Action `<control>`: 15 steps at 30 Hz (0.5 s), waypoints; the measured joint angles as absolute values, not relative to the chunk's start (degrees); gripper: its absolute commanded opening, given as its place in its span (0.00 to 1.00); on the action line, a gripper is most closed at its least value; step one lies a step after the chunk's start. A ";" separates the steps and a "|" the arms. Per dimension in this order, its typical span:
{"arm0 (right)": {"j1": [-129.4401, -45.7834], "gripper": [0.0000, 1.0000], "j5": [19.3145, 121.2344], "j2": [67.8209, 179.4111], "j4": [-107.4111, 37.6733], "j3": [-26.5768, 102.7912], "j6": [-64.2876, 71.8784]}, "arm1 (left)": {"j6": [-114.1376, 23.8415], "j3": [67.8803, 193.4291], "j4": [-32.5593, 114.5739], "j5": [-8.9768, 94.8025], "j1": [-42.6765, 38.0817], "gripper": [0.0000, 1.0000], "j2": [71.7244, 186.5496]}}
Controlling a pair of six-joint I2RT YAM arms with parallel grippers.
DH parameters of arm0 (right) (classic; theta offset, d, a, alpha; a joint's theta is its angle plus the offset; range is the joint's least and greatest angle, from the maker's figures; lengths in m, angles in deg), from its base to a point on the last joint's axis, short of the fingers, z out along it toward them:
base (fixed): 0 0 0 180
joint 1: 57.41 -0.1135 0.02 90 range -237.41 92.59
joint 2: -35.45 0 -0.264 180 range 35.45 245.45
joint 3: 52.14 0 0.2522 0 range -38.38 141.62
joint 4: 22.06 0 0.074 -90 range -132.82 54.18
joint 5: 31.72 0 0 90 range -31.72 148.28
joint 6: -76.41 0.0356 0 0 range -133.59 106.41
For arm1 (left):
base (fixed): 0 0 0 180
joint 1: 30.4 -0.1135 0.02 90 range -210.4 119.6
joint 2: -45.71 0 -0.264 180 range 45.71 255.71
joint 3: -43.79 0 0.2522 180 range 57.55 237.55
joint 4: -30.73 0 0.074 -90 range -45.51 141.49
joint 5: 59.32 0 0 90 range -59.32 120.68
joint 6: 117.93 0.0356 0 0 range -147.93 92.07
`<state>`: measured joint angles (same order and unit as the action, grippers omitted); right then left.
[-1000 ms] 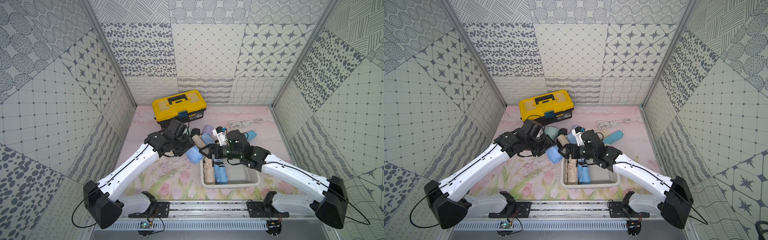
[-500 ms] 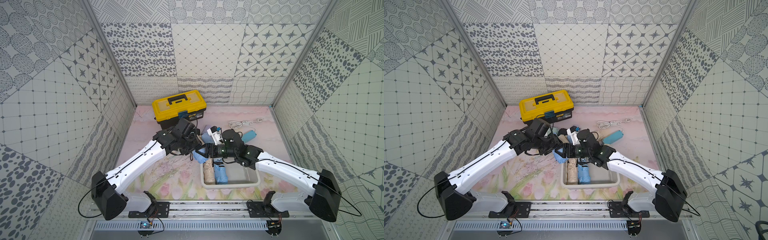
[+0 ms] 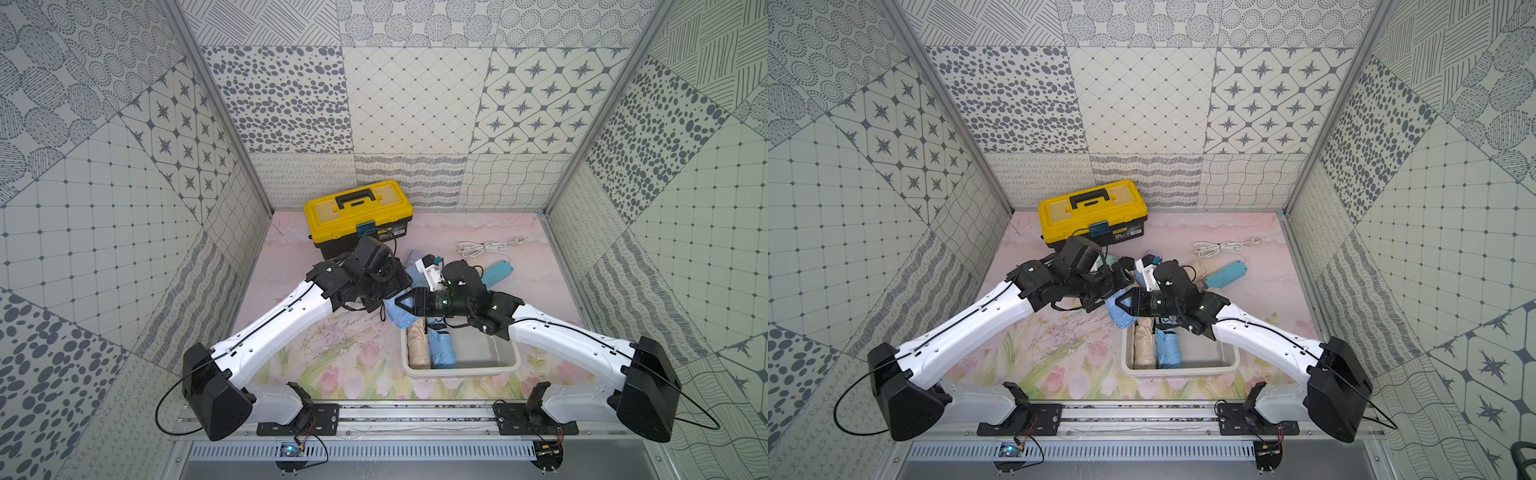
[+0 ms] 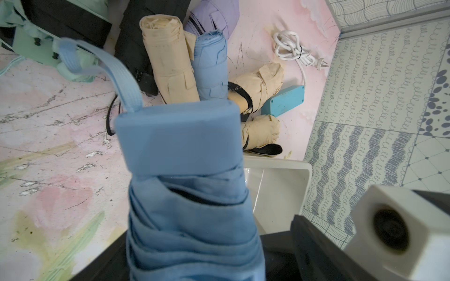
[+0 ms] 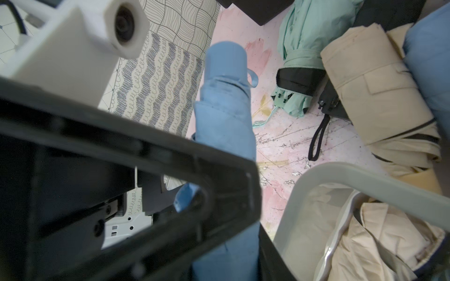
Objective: Put the umbrella into the storage box
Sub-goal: Pick up the umbrella from the center of the board, then place the umbrella in the storage box.
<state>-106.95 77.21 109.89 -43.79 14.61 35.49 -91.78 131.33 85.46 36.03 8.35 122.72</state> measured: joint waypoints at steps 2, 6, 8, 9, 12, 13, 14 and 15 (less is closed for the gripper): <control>-106.97 0.31 76.06 108.31 -44.79 13.25 35.75 | -91.56 130.54 84.54 35.90 8.41 0.99 121.58; -106.97 0.31 73.11 103.04 -49.91 11.53 36.02 | -90.36 127.55 81.64 35.33 8.43 0.99 117.37; -107.21 0.30 71.09 99.24 -53.80 11.37 35.95 | -89.71 124.79 79.52 35.31 8.39 0.99 114.74; -107.39 0.30 69.96 96.99 -56.00 11.37 35.88 | -89.36 123.04 78.25 35.46 8.32 0.98 113.30; -108.06 0.30 66.46 90.04 -62.47 11.35 35.51 | -88.74 118.45 75.49 36.33 7.93 0.94 109.85; -108.24 0.29 65.43 88.20 -64.59 11.35 35.47 | -88.48 117.49 75.19 36.57 7.82 0.93 109.08; -108.41 0.29 64.32 86.17 -67.41 11.35 35.45 | -88.15 116.57 75.14 36.95 7.73 0.92 108.30; -108.52 0.29 63.12 84.51 -70.36 11.35 35.38 | -87.85 115.92 75.23 37.34 7.69 0.90 107.64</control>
<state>-108.52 63.12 84.51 -70.36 11.35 35.38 -87.85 115.92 75.23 37.34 7.69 107.64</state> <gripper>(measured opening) 0.323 0.921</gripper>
